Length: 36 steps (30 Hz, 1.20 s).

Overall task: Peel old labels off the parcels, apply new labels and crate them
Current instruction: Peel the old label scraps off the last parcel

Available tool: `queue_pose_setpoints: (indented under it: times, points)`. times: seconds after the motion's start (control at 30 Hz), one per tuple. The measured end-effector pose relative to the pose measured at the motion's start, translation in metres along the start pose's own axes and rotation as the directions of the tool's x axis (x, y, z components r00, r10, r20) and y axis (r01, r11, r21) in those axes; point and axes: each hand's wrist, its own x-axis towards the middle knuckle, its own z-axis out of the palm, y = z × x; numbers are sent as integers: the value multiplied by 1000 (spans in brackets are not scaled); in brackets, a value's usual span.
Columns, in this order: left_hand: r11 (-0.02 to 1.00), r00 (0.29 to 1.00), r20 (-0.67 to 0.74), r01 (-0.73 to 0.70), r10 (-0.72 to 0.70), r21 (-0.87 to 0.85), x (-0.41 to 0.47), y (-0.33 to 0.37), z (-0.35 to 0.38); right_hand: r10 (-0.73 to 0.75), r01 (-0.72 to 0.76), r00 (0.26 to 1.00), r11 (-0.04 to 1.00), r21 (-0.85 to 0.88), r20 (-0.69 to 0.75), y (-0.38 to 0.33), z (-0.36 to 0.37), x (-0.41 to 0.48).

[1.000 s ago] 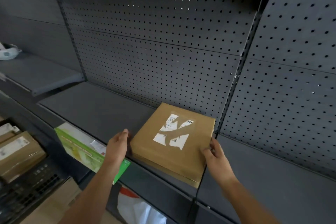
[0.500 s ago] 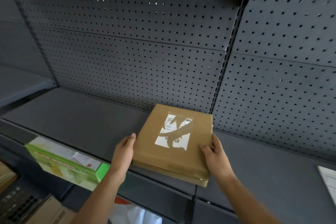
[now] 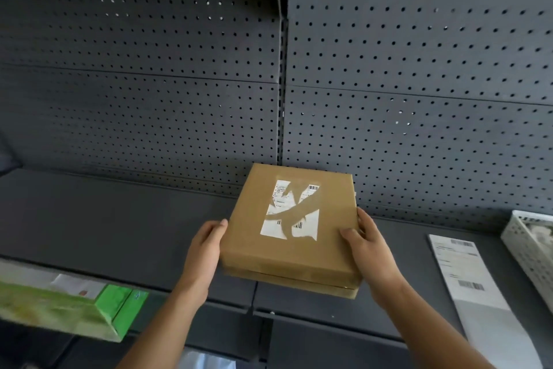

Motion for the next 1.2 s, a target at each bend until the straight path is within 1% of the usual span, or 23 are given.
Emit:
queue_pose_setpoints:
  times: [0.13, 0.27, 0.47, 0.73, 0.93, 1.2]
  points:
    - [1000, 998, 55, -27, 26, 12, -23, 0, 48, 13, -11, 998, 1000, 26, -59, 6, -54, -4]
    - [999, 994, 105, -44, 42, 20, -40, -6, 88, 42, -39, 995, 999, 39, -87, 21, -99, -4]
    - [995, 984, 168, -72, 58, 75, -63, -18, 128, 71, -70, 992, 997, 21, -102, 41, -141, -4]
    - [977, 970, 226, -128, 87, 172, -59, -34, 132, 104, -103, 988, 995, 11, -111, 63, -146, -3]
    - [976, 968, 235, -130, 88, 173, -57, -33, 129, 97, -94, 987, 995, 26, -124, 68, -145, -1]
    - [970, 969, 228, -139, 92, 200, -45, -27, 126, 81, -77, 991, 996, 38, -104, 69, -147, 3]
